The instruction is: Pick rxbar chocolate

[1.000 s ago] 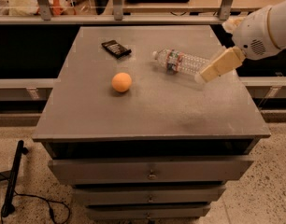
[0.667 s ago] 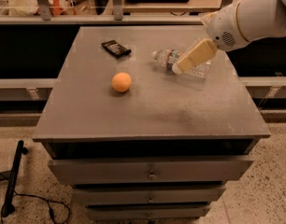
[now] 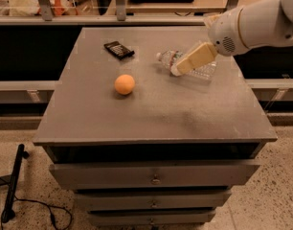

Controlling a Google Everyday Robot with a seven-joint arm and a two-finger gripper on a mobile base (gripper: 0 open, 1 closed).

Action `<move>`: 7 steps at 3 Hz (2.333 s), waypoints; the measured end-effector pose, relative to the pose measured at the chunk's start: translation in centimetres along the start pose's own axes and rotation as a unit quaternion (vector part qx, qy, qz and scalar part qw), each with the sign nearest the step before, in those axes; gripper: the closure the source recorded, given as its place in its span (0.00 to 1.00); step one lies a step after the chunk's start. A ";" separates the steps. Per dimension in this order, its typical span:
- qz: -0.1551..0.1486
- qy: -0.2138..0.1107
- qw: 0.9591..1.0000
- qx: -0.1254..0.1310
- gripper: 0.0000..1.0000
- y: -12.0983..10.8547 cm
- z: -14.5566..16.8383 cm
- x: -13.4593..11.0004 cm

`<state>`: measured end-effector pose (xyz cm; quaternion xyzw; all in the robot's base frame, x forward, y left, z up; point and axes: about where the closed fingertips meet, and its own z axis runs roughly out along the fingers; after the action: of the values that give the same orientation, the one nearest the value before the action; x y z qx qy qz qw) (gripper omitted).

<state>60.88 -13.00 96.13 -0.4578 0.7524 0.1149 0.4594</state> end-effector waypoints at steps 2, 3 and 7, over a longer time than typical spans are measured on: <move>0.024 -0.106 0.994 -0.004 0.18 0.9 5.5 -1.4; 0.025 -0.127 0.991 -0.018 0.41 1.1 7.0 -1.6; 0.025 -0.114 0.993 -0.034 1.00 1.3 11.5 1.3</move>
Offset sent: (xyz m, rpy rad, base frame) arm 0.0409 0.0660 -0.0346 0.2916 -0.1070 0.0740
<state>66.44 -6.21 88.44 -0.4376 0.7021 0.2035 0.5236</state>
